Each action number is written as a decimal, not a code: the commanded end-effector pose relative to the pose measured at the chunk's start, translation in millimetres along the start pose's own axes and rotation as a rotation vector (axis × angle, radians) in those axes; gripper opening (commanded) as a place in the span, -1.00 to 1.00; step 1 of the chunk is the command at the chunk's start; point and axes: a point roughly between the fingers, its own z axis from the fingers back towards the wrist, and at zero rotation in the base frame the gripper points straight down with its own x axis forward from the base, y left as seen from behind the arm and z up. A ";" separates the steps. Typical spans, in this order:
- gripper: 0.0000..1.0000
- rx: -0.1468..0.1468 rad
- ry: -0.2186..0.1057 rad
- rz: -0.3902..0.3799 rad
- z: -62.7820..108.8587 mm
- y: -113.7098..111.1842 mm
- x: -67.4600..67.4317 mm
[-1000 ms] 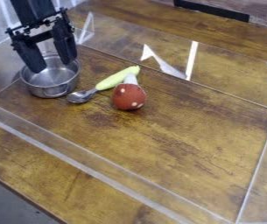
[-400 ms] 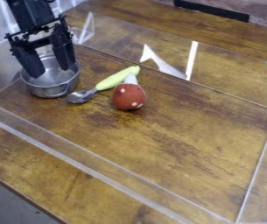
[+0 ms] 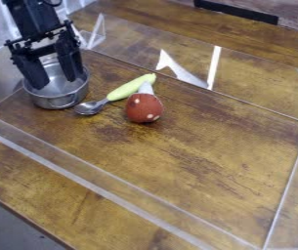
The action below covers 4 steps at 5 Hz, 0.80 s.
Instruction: Put the mushroom in the silver pot
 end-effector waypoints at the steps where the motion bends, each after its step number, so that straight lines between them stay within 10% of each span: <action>1: 1.00 0.011 -0.083 -0.070 26.6 -19.4 0.3; 4: 1.00 -0.021 -0.043 -0.316 13.0 -80.7 10.2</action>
